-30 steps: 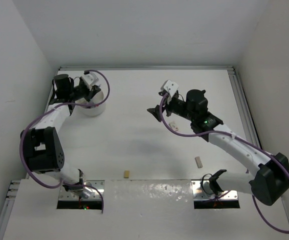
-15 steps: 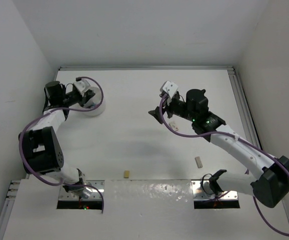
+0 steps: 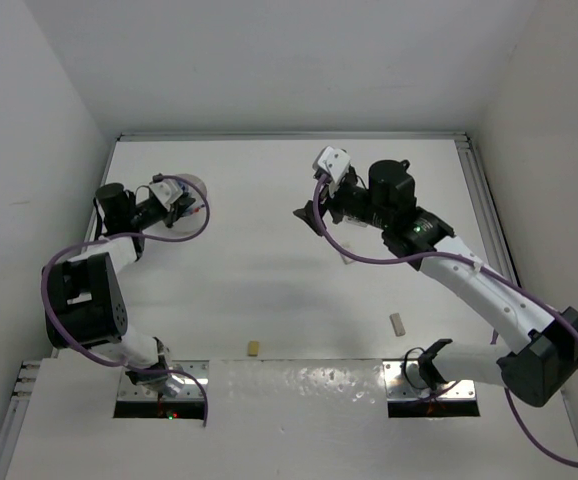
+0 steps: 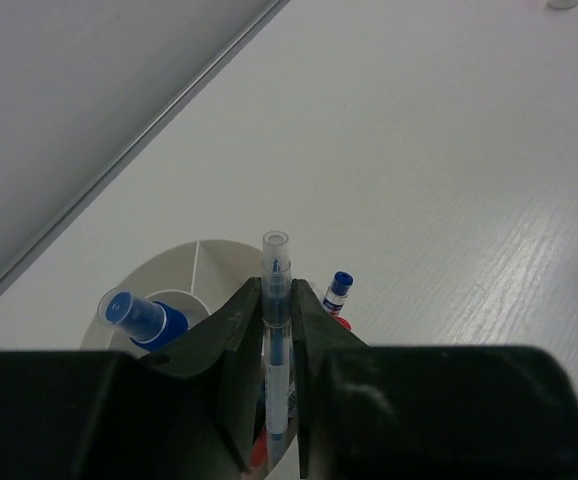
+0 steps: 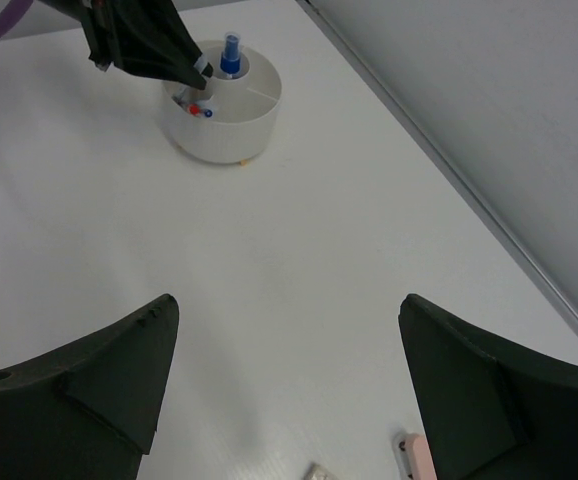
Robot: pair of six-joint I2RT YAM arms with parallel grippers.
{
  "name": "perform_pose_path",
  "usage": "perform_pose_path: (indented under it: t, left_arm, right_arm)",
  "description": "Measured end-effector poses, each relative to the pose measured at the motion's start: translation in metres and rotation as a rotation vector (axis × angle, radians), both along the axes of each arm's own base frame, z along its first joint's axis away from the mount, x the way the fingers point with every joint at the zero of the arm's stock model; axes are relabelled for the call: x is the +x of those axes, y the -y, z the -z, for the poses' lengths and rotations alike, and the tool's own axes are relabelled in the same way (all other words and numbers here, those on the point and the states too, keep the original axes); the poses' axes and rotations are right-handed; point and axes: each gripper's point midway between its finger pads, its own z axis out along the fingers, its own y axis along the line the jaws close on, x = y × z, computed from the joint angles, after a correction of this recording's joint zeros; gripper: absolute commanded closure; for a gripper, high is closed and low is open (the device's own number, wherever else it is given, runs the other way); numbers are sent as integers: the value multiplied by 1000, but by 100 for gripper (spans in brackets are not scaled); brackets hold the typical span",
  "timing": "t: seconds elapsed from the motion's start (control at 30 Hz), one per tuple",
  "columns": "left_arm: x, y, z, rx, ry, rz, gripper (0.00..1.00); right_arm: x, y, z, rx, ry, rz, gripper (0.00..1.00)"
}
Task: Sort the stationery into containers
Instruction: Place the pen in the storage box.
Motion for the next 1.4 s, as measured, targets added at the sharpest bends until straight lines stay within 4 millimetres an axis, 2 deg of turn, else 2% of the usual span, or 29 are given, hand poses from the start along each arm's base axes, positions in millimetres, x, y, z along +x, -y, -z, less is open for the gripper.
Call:
perform_pose_path:
  t: [0.03,0.2,0.7,0.93,1.1,1.13,1.2,1.4]
  left_arm:
    - [0,-1,0,-4,2,-8,78]
    - [1,-6,1,-17,0,-36,66]
    - [-4,-6,12,6,-33,-28,52]
    - [-10,-6,24,35,-63,-12,46]
    - [-13,-5,27,46,-77,9,28]
    - [-13,-4,26,49,-78,14,16]
    - [-13,-4,22,57,-77,29,1]
    - [-12,-3,-7,86,-56,60,0]
  right_arm:
    - [-1,-1,1,-7,-3,-4,11]
    - [-3,-1,5,-30,-16,-6,11]
    - [-5,-3,-1,-50,-6,-8,11]
    - [-4,-2,0,-53,-5,-6,10]
    - [-5,-3,-1,-54,-3,-5,10]
    - [-5,-3,-1,-54,-3,-6,10]
    - [-5,-3,-1,-54,-3,-5,8]
    - [-3,5,13,-74,-66,42,1]
